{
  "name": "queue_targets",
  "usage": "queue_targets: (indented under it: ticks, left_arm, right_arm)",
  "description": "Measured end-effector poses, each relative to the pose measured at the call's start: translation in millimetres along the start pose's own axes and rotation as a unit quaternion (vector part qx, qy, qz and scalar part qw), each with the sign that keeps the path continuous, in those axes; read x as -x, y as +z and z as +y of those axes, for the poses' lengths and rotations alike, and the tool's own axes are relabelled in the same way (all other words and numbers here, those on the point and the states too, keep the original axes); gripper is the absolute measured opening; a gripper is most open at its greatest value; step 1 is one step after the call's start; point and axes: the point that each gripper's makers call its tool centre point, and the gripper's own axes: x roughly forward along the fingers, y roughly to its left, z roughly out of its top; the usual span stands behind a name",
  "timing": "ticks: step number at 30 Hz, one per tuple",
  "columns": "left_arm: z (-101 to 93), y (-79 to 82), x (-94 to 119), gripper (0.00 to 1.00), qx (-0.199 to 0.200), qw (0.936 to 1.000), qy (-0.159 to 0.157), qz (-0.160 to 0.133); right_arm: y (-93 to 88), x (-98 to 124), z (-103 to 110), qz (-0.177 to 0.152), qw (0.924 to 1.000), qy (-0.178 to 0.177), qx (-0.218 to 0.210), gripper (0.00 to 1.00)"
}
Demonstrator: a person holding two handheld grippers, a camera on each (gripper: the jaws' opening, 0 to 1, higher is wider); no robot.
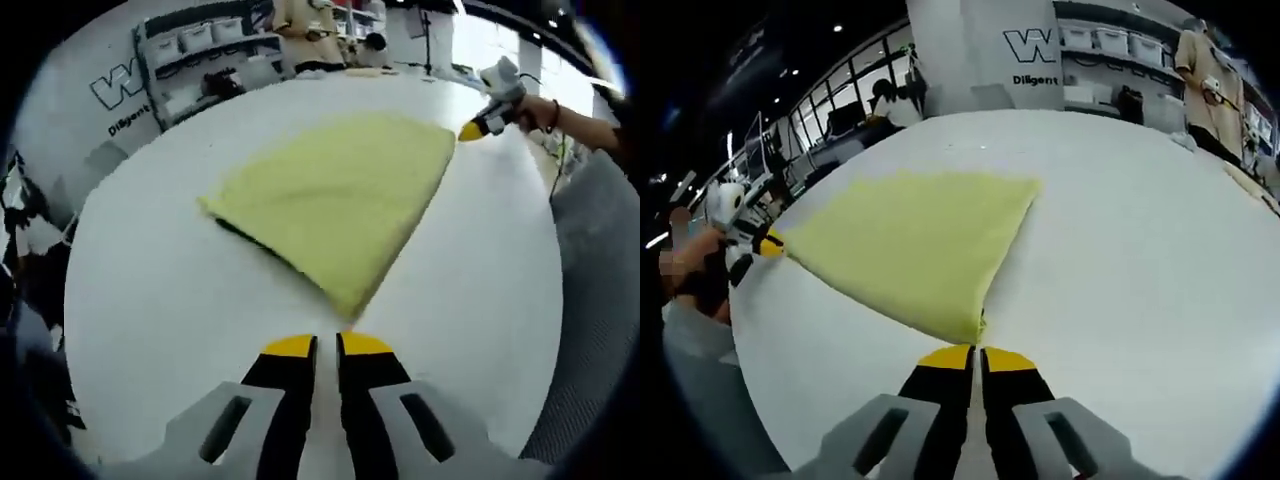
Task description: Fold the garment on the visible template until the final outline fits inside the template.
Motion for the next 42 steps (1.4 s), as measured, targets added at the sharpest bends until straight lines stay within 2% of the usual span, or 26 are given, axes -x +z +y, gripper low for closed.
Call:
queue_targets:
  ticks: [1, 3, 5, 7, 9, 10, 12, 14, 16, 19, 23, 28, 30, 32, 37, 42]
  left_arm:
    - [0.2, -0.5, 3.8, 0.12, 0.02, 0.9997, 0.009, -0.006]
    - [-0.7, 3.5, 7.4, 0.18, 0.098, 0.9947, 0.006, -0.031]
    - [-4.6, 10.2, 11.2, 0.24, 0.145, 0.9881, -0.006, -0.051]
    - [-7.4, 15.0, 13.6, 0.28, 0.152, 0.9864, -0.012, -0.062]
    - [-12.4, 23.0, 14.8, 0.3, 0.174, 0.9817, -0.017, -0.075]
    - [-16.4, 28.0, 14.5, 0.31, 0.202, 0.9756, -0.024, -0.083]
    - [-21.4, 34.1, 13.0, 0.33, 0.235, 0.9675, -0.033, -0.088]
    - [-23.3, 41.6, 9.1, 0.32, 0.249, 0.9625, -0.033, -0.101]
    - [-24.4, 42.3, 5.0, 0.31, 0.251, 0.9624, -0.032, -0.098]
    - [-29.6, 37.1, -6.2, 0.3, 0.256, 0.9629, -0.033, -0.078]
    - [-27.3, 30.6, -12.4, 0.27, 0.254, 0.9643, -0.032, -0.069]
    - [-31.6, 30.0, -14.2, 0.2, 0.249, 0.9657, -0.032, -0.066]
    - [-34.0, 28.3, -15.2, 0.13, 0.245, 0.9672, -0.033, -0.06]
    - [-38.1, 25.8, -15.2, 0.0, 0.253, 0.9651, -0.043, -0.051]
    - [-35.7, 24.1, -14.8, 0.0, 0.263, 0.9628, -0.04, -0.046]
    - [-34.1, 21.7, -12.4, 0.0, 0.243, 0.9686, -0.037, -0.039]
  right_arm:
    - [3.1, 3.1, 2.3, -0.006, 0.9994, 0.01, -0.032, 0.09]
    - [10.1, 7.0, 5.4, -0.025, 0.999, 0.015, -0.035, 0.14]
    - [14.0, 8.9, 4.7, -0.031, 0.9989, 0.014, -0.033, 0.13]
    - [17.3, 9.5, 6.4, -0.035, 0.9988, 0.014, -0.033, 0.12]
    - [20.1, 8.5, 7.3, -0.041, 0.9983, 0.014, -0.038, 0.13]
    - [22.1, 7.1, 8.0, -0.044, 0.9978, 0.014, -0.047, 0.15]
    - [25.9, 5.1, 7.7, -0.054, 0.9969, 0.007, -0.057, 0.18]
    - [27.9, 1.3, 7.8, -0.052, 0.997, 0.001, -0.058, 0.18]
    - [28.9, -1.7, 8.4, -0.051, 0.9969, 0.0, -0.059, 0.17]
    - [28.8, -5.1, 10.1, -0.048, 0.9963, -0.006, -0.071, 0.16]
    - [21.8, -8.0, 4.2, -0.034, 0.9971, -0.016, -0.067, 0.12]
    - [15.7, -9.1, 0.2, -0.027, 0.9969, -0.015, -0.073, 0.06]
    - [13.9, -9.5, -2.0, -0.026, 0.9967, -0.014, -0.075, 0.02]
    - [12.5, -9.9, -1.0, -0.021, 0.997, -0.014, -0.073, 0.0]
    - [11.5, -10.5, -2.7, -0.018, 0.9976, -0.015, -0.065, 0.0]
    - [9.9, -9.1, -2.0, -0.01, 0.9987, -0.017, -0.048, 0.0]
